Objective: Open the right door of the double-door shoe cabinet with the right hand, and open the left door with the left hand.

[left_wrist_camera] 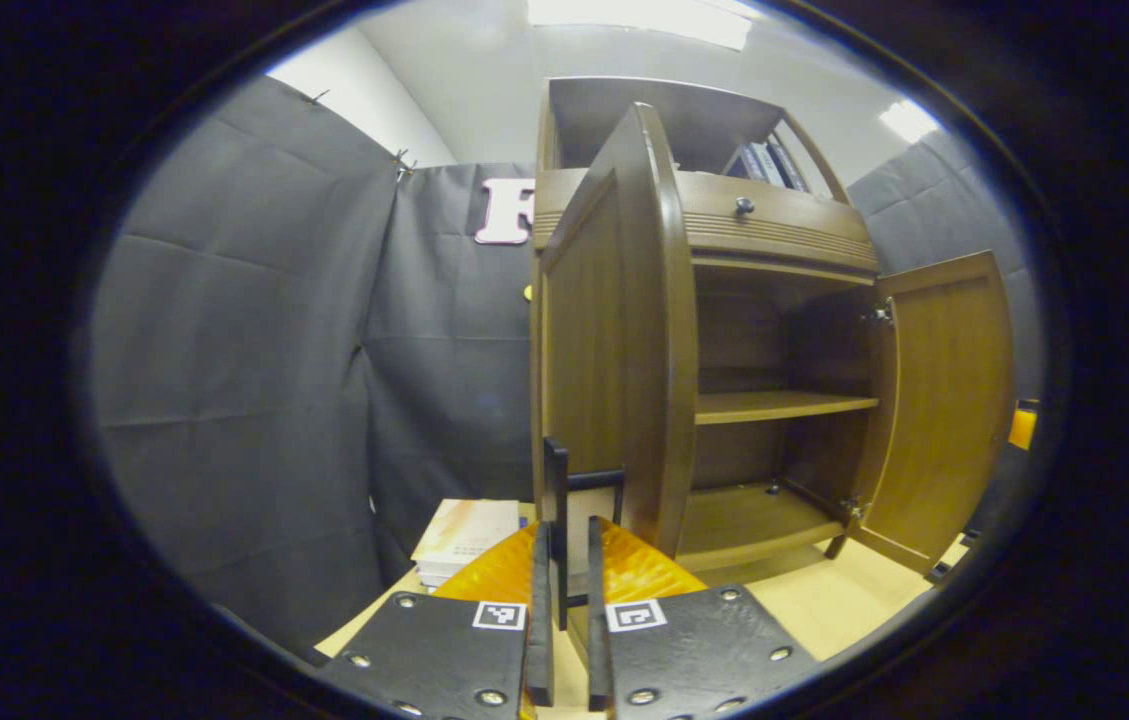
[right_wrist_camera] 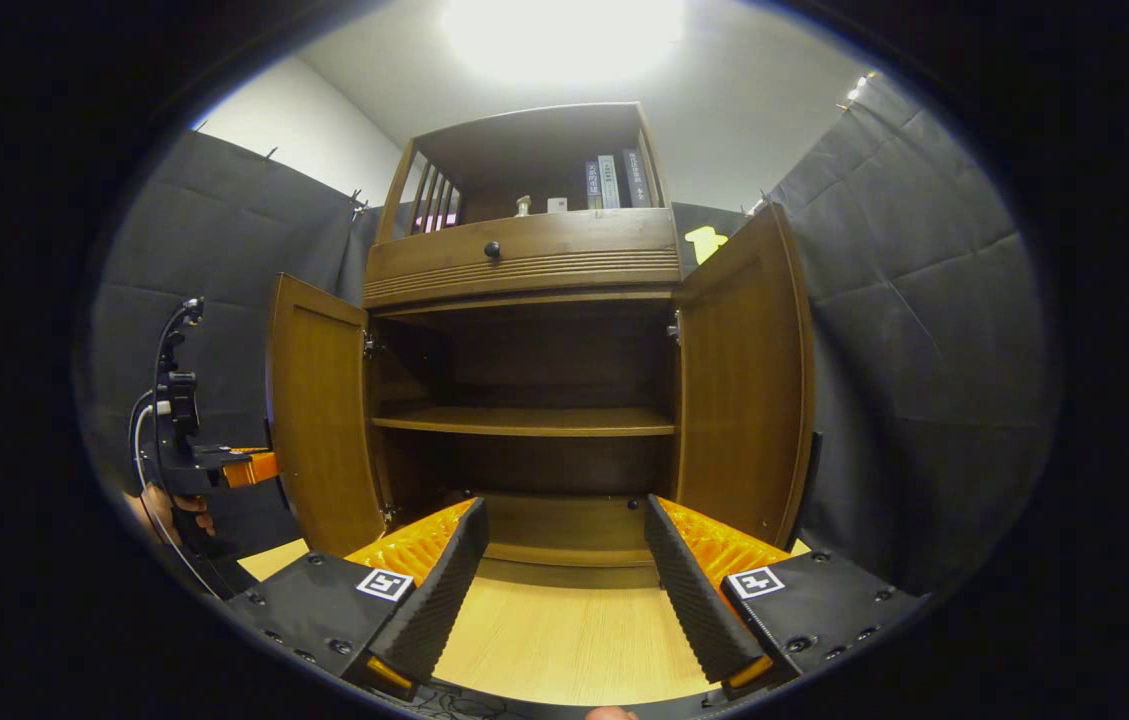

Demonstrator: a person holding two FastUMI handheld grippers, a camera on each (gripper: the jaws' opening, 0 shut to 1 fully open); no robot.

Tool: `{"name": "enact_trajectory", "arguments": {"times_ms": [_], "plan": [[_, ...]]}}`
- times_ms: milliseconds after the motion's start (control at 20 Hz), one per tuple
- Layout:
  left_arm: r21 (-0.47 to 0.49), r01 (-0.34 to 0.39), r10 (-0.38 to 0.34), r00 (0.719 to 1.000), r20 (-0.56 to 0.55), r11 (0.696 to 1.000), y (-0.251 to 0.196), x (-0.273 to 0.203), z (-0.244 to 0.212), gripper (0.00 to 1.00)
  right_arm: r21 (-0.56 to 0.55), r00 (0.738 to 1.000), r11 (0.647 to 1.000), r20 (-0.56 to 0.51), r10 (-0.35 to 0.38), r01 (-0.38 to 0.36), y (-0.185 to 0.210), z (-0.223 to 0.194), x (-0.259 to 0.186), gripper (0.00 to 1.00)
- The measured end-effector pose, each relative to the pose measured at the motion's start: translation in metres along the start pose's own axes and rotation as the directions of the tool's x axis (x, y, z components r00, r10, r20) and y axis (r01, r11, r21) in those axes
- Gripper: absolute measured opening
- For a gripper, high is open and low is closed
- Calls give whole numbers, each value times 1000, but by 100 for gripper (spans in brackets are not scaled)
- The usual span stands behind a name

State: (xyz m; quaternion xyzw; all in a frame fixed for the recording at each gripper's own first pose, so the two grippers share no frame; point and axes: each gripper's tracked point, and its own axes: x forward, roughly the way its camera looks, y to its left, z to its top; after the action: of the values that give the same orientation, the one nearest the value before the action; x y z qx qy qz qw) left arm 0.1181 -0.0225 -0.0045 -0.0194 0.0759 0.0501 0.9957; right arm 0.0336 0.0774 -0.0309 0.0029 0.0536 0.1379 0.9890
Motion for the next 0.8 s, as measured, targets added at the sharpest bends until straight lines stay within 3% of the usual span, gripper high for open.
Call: {"name": "enact_trajectory", "arguments": {"times_ms": [100,250,350,600,650,700,800], "plan": [[-9,-1,1,1000,1,1000,-1,-2,-1,12,-6,1000,1000,-5,13,-13,10,-2,3,94],[-2,-29,29,1000,6,1000,4,-2,1,15,-14,1000,1000,-6,22,-22,22,-2,8,100],[-6,-47,47,999,7,999,4,-3,2,12,-13,1000,1000,-4,24,-24,30,-1,11,98],[-12,-75,75,997,7,997,4,-9,8,12,-10,1000,1000,-2,0,0,43,-2,16,98],[-3,-87,87,996,8,996,6,-10,10,14,-8,1000,1000,1,-8,8,46,-3,17,94],[-1,-98,98,995,6,995,8,-10,8,14,-9,1000,1000,8,-17,17,47,-2,17,98],[-13,-91,91,996,9,996,6,-10,7,13,-9,999,999,25,-33,34,46,-1,14,98]]}}
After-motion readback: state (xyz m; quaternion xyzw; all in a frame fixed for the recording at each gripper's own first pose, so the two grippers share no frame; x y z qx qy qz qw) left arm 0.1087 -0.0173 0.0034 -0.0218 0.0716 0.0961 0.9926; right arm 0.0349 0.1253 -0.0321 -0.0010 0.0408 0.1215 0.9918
